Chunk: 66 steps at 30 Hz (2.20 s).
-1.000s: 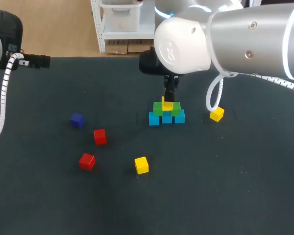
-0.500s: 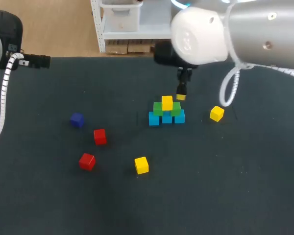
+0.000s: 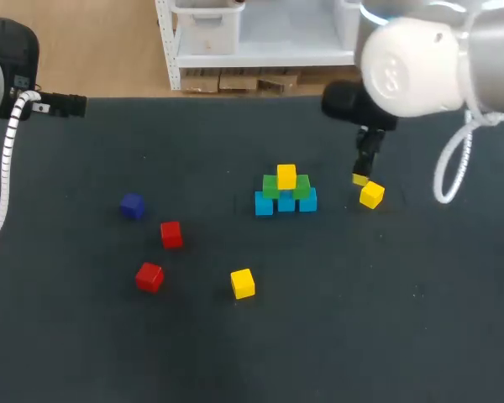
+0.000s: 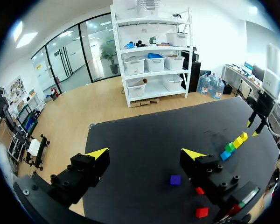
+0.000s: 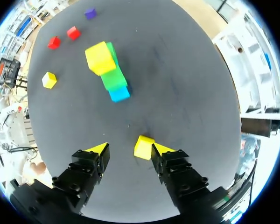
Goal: Place the blue cubes, place green cubes on the blue cubes, place the yellow cubes on the green cubes, then place the red cubes on the yellow cubes, and place purple cube on the red cubes.
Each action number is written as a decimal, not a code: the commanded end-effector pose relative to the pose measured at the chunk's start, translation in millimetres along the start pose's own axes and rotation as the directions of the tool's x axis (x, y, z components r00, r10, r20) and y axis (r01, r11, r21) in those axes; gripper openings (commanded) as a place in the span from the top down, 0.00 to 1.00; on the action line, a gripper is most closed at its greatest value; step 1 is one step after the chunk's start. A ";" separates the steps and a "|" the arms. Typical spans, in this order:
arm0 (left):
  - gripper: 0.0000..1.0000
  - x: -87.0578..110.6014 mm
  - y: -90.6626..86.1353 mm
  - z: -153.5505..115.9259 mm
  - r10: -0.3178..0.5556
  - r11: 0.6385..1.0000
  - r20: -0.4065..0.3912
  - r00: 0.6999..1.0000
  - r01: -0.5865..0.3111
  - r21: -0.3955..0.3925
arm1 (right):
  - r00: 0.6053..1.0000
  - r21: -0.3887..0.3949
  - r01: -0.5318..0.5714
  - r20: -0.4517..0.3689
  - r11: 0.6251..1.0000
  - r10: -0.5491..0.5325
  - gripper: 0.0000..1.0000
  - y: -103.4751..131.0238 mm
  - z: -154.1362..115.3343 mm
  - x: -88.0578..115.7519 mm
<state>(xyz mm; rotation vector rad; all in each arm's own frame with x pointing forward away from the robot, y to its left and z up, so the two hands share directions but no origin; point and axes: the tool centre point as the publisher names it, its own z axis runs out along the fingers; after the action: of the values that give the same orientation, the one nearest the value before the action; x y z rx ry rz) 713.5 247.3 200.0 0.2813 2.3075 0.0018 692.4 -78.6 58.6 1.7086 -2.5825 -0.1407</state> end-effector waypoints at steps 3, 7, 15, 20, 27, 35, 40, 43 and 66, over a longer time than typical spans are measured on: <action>0.00 -0.6 1.7 0.3 0.002 1.000 -0.002 1.000 -0.002 0.008 | 0.999 0.009 -0.033 0.038 0.999 0.032 0.41 2.7 11.5 23.6; 0.00 -0.6 1.7 0.3 0.002 1.000 -0.002 1.000 -0.002 0.008 | 0.999 -0.002 -0.043 0.026 0.999 0.043 0.27 2.9 21.1 28.3; 0.00 -0.6 1.7 0.3 0.002 1.000 -0.002 1.000 -0.002 0.008 | 0.999 -0.017 -0.051 0.012 0.999 0.051 0.02 -1.3 36.1 26.8; 0.00 -0.6 1.7 0.3 0.002 1.000 -0.002 1.000 -0.002 0.008 | 0.998 -0.017 -0.059 0.001 0.998 0.059 0.09 -8.4 44.8 24.9; 0.00 -0.6 1.7 0.3 0.002 1.000 -0.002 1.000 -0.002 0.008 | 0.997 0.007 -0.067 -0.021 0.998 0.067 0.17 -17.1 50.5 21.0; 0.00 -0.6 1.7 0.3 0.002 1.000 -0.002 1.000 -0.002 0.008 | 0.997 0.012 -0.072 -0.031 0.997 0.072 0.29 -23.0 55.3 16.4; 0.00 -0.6 1.7 0.3 0.002 1.000 -0.002 1.000 -0.002 0.008 | 0.997 0.008 -0.070 -0.043 0.998 0.070 0.52 -21.3 58.7 17.0; 0.00 -0.6 1.7 0.3 0.002 1.000 -0.002 1.000 -0.002 0.008 | 0.996 0.008 -0.070 -0.048 0.998 0.070 0.59 -21.4 59.6 17.3; 0.00 -0.6 1.7 0.3 0.002 1.000 -0.002 1.000 -0.002 0.008 | 0.983 0.104 0.167 0.058 0.981 -0.173 1.00 -0.6 -47.3 -17.3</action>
<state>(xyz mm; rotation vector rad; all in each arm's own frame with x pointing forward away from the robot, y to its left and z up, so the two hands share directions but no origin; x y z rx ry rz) 713.5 247.3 200.0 0.2813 2.3074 0.0018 718.0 -69.8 87.0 1.9527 -2.5326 -0.1162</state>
